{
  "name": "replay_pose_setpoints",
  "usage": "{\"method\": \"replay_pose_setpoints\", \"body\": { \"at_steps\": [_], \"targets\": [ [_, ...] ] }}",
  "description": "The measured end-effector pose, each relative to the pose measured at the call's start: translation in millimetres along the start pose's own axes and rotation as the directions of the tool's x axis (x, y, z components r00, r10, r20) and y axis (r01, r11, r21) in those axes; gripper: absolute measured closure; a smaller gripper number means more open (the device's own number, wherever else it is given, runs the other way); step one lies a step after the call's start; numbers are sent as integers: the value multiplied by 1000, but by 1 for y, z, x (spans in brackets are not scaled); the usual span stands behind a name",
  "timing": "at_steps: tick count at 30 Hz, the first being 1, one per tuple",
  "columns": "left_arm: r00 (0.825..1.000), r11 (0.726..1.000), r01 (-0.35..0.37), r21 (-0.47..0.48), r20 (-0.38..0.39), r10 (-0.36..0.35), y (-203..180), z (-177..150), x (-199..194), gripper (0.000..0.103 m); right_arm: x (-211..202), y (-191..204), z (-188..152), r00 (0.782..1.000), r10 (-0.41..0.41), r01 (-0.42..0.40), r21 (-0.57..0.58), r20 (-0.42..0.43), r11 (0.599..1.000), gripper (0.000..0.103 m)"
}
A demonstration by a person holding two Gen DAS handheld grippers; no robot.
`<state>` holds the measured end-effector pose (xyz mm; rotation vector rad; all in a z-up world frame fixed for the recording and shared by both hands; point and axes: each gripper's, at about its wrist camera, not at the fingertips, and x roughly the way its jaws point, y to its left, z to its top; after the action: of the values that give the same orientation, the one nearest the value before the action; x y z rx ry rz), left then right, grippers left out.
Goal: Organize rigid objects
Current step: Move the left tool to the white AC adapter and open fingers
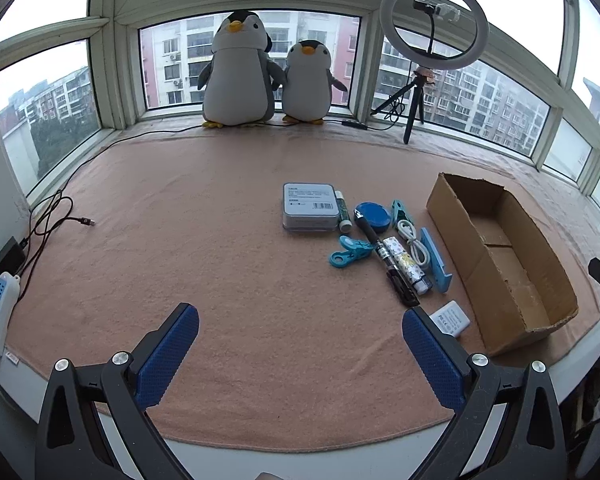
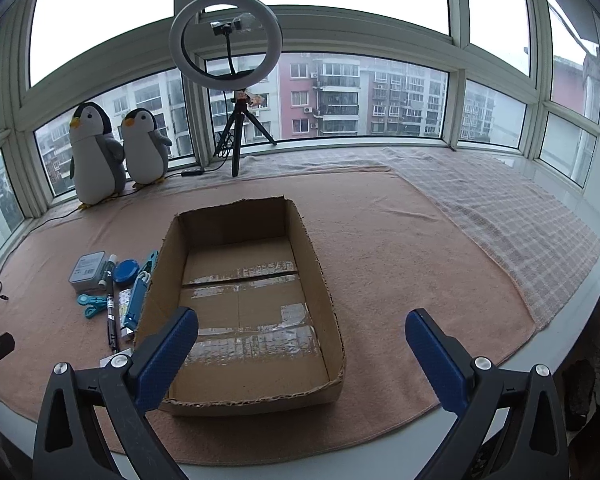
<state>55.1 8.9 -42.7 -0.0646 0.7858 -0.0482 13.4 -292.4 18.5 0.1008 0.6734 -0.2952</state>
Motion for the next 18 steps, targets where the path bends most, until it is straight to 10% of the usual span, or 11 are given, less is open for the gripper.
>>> {"method": "replay_pose_setpoints", "body": {
  "at_steps": [18],
  "targets": [
    [984, 965, 137, 223, -141, -107, -40, 1, 38, 0, 82, -35, 9, 961, 48, -60, -36, -271, 998, 11]
  ]
}}
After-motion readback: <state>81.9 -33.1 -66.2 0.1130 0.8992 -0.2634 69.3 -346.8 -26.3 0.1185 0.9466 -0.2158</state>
